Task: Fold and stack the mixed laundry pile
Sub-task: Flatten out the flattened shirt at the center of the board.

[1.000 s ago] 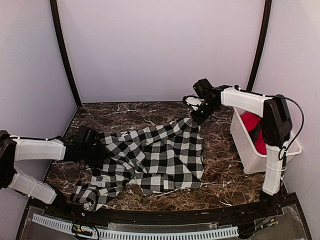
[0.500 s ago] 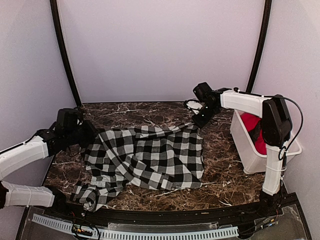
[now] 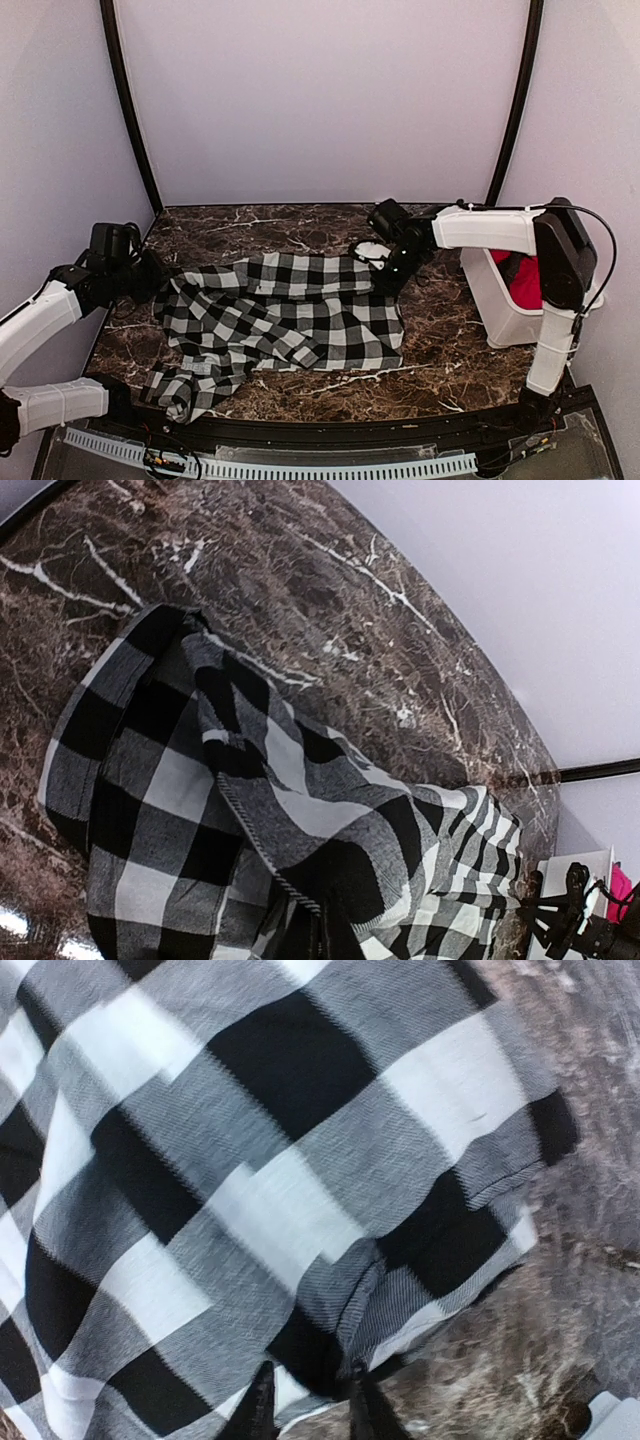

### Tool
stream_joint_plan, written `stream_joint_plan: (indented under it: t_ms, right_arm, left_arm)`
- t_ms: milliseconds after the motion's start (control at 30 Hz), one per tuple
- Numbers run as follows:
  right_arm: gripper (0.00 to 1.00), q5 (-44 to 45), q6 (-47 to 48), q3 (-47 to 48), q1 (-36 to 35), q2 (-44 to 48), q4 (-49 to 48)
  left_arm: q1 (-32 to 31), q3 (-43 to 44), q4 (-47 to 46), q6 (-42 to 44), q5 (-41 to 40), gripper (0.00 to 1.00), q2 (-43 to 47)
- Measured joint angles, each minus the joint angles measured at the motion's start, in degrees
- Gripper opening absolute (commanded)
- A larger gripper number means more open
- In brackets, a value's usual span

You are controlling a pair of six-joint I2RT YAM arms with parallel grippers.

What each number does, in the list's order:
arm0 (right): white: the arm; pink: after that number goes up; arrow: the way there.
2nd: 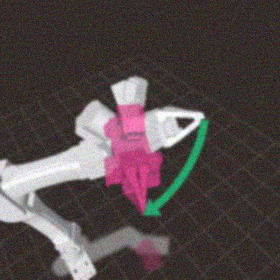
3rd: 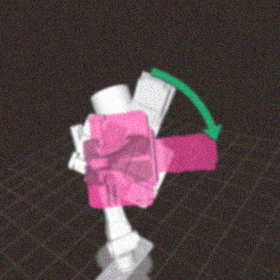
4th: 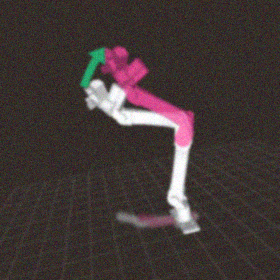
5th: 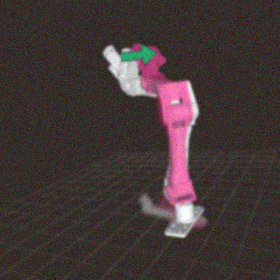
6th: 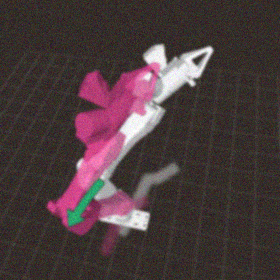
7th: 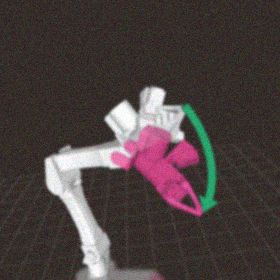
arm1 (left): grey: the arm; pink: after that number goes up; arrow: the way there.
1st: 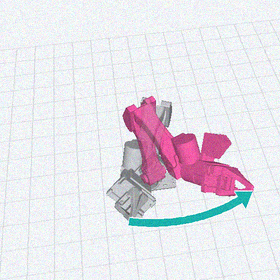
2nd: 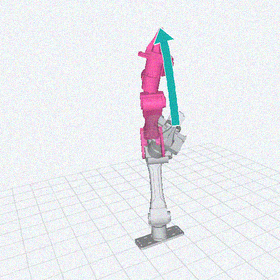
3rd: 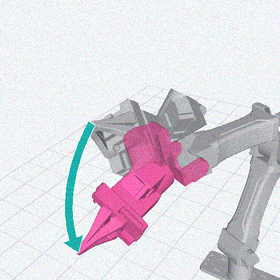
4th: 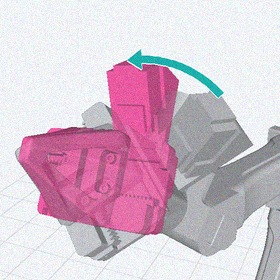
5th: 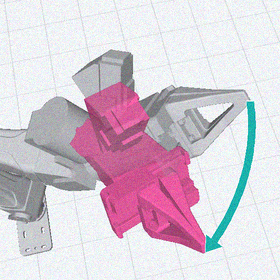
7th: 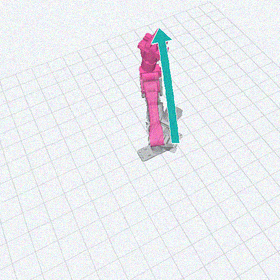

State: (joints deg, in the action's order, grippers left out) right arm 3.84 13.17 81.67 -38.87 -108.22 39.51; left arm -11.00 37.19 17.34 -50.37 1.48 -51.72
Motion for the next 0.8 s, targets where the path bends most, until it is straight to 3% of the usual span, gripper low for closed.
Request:
stream_joint_plan:
  t_ms: [100,500,800]
  right_arm:
    - [0.43,-0.72,-0.79,-3.63,-2.75,0.00,0.81]
    - [0.35,1.40,-0.44,-6.54,-3.48,4.42,-2.51]
    - [0.42,2.36,0.46,-6.27,-6.14,-0.07,-4.46]
  left_arm:
    - [0.11,-1.16,2.21,0.20,0.02,0.00,0.07]
    - [0.61,-1.44,2.75,1.29,1.03,0.00,-4.07]
    - [1.25,-1.20,1.92,1.77,1.99,0.00,-4.96]
